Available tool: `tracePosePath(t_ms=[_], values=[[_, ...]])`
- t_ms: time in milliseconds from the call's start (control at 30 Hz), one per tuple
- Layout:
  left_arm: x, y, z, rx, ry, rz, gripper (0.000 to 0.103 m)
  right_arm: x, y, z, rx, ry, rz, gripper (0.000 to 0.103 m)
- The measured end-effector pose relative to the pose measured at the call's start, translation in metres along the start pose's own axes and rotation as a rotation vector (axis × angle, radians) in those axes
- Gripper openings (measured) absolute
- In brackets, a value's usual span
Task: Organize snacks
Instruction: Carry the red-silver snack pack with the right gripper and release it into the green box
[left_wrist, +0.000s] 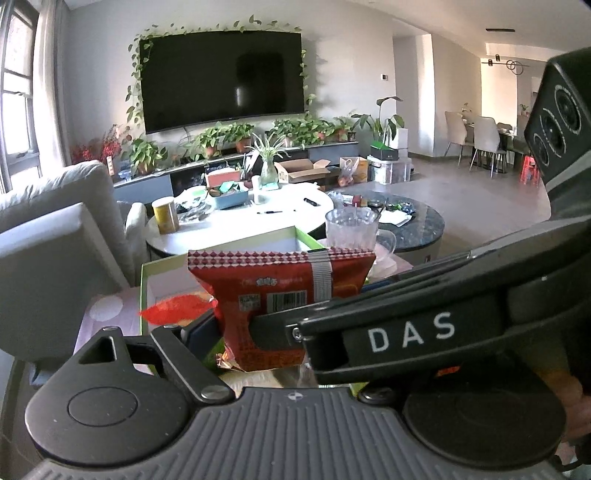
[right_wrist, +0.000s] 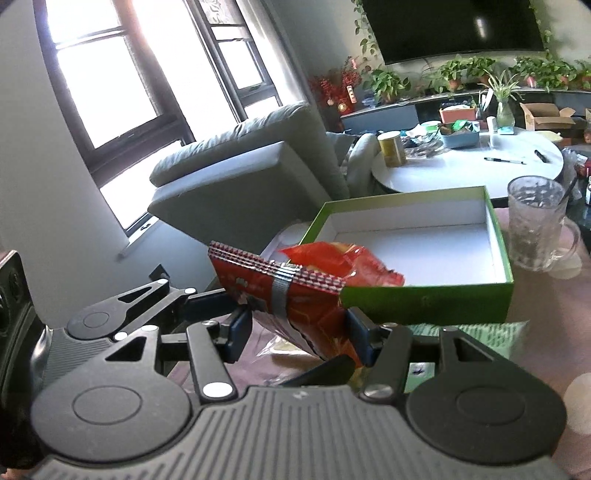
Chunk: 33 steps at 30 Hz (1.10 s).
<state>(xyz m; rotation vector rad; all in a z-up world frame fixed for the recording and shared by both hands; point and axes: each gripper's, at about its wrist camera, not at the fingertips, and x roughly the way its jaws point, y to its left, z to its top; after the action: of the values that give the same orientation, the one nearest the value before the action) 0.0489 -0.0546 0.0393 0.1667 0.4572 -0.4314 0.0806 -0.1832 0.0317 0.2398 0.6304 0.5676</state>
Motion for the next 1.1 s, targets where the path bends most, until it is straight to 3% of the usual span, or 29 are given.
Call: tracePosePath(t_ms=[333, 700, 1100], values=[[0.029, 0.0, 0.018, -0.014, 0.002, 0.0, 0.083, 0.015, -0.024, 0.022, 0.0, -0.007, -0.006, 0.048], [0.079, -0.003, 0.035, -0.061, 0.036, -0.062, 0.08, 0.028, -0.062, 0.043, 0.027, -0.011, -0.051, 0.048], [0.115, -0.006, 0.037, -0.102, 0.074, -0.047, 0.079, 0.044, -0.091, 0.05, 0.075, -0.013, -0.067, 0.048]])
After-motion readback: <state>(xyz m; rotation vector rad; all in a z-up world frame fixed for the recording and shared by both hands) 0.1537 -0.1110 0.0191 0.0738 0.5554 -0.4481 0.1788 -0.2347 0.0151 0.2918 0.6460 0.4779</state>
